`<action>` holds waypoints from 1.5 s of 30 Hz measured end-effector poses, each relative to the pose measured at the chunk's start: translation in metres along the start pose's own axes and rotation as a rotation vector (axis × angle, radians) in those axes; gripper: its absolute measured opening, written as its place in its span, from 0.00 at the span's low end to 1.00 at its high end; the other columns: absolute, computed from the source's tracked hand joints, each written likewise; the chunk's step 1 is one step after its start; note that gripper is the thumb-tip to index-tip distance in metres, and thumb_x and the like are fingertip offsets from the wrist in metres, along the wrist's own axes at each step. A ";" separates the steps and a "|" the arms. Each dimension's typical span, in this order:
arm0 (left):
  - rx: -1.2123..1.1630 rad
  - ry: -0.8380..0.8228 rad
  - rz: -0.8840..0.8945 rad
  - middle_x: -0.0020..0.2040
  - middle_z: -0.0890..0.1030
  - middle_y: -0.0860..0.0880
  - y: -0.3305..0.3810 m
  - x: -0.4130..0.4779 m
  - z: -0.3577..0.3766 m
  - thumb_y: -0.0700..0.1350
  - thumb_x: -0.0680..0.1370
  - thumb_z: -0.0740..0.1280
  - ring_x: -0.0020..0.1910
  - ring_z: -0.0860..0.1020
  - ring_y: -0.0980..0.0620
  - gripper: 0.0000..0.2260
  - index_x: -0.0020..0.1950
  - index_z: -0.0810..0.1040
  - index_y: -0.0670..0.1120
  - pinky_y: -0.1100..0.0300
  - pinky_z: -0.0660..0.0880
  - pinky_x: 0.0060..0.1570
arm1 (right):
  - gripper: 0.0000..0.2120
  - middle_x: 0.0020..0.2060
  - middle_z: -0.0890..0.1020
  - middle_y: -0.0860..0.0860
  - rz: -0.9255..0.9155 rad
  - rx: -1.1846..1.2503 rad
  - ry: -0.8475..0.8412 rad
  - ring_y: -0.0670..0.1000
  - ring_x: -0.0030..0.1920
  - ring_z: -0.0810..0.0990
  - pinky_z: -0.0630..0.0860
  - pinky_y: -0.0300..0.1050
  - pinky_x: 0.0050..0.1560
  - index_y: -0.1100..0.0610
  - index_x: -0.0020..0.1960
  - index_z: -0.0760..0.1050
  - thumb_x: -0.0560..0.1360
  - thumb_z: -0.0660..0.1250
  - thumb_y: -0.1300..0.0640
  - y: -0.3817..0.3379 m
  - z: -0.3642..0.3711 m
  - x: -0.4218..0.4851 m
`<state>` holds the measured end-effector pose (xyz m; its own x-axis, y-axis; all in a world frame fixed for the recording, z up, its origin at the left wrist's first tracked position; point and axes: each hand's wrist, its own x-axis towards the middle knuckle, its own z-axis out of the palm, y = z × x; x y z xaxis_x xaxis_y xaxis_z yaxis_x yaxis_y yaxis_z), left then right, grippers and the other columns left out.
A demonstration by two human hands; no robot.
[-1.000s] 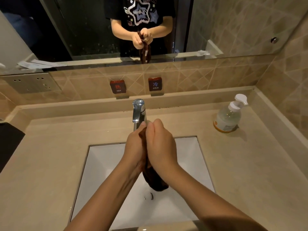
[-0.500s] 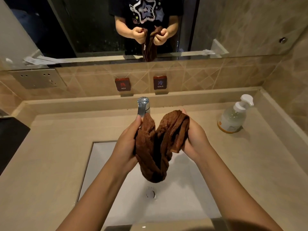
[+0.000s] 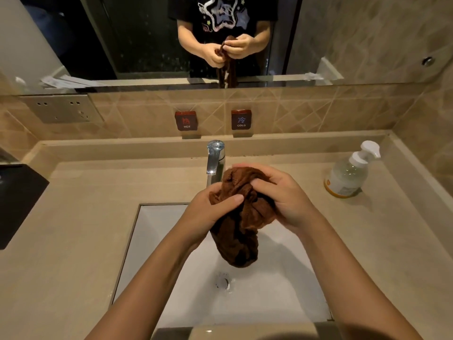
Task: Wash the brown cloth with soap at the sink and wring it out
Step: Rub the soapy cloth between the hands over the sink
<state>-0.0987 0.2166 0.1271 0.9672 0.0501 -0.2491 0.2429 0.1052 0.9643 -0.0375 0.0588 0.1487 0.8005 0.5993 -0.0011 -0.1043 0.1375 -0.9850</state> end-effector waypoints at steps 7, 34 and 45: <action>-0.220 0.066 0.013 0.43 0.85 0.47 0.006 -0.005 -0.008 0.42 0.71 0.69 0.43 0.83 0.52 0.10 0.51 0.80 0.41 0.63 0.79 0.42 | 0.06 0.45 0.83 0.48 -0.014 -0.753 0.224 0.47 0.47 0.79 0.74 0.37 0.48 0.55 0.50 0.81 0.74 0.67 0.56 -0.011 -0.047 0.001; 0.023 0.459 0.077 0.34 0.81 0.45 0.012 0.003 0.034 0.50 0.82 0.57 0.33 0.78 0.55 0.17 0.42 0.79 0.41 0.66 0.74 0.32 | 0.26 0.32 0.80 0.54 -0.100 -0.890 0.427 0.53 0.33 0.76 0.68 0.43 0.31 0.58 0.38 0.76 0.81 0.48 0.46 0.006 0.074 -0.002; 0.103 0.382 0.043 0.32 0.76 0.46 0.020 -0.001 0.027 0.41 0.81 0.59 0.23 0.72 0.63 0.13 0.39 0.74 0.38 0.72 0.68 0.24 | 0.28 0.38 0.82 0.57 -0.021 -1.028 0.391 0.56 0.39 0.81 0.77 0.46 0.42 0.61 0.45 0.78 0.81 0.43 0.47 0.002 0.087 0.001</action>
<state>-0.0928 0.1920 0.1486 0.8839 0.4206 -0.2046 0.2273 -0.0041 0.9738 -0.0883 0.1282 0.1613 0.9470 0.2884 0.1412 0.3074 -0.6869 -0.6586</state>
